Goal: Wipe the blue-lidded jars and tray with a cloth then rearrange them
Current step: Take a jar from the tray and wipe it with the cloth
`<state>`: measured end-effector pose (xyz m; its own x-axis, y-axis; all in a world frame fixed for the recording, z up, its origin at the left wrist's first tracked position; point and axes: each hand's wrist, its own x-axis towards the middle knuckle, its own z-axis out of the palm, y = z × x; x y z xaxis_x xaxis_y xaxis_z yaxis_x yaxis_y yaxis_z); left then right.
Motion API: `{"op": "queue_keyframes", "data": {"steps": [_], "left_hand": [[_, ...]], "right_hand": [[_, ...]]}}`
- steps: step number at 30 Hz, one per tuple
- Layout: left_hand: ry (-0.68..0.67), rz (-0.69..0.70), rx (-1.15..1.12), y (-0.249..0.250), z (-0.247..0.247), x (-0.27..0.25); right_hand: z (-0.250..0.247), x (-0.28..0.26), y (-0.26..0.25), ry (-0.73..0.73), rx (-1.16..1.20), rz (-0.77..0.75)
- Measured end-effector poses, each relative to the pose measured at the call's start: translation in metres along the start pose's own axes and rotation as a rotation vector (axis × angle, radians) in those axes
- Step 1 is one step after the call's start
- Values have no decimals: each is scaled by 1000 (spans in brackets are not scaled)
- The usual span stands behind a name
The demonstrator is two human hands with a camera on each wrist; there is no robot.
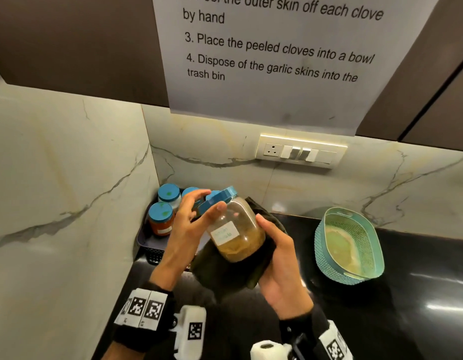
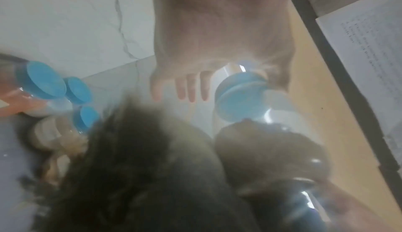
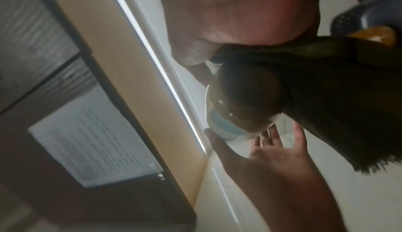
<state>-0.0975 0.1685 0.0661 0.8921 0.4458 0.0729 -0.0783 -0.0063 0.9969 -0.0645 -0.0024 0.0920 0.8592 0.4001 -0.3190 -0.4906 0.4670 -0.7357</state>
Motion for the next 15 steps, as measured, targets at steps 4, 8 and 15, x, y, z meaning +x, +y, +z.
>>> {"op": "queue_keyframes", "data": {"steps": [4, 8, 15], "left_hand": [[137, -157, -155, 14, 16, -25], [130, -253, -431, 23, 36, -32], [59, -262, -571, 26, 22, -21]], "right_hand": [[1, -1, 13, -15, -197, -266], [1, -10, 44, -184, -671, -732], [9, -14, 35, -321, -616, -728]]}}
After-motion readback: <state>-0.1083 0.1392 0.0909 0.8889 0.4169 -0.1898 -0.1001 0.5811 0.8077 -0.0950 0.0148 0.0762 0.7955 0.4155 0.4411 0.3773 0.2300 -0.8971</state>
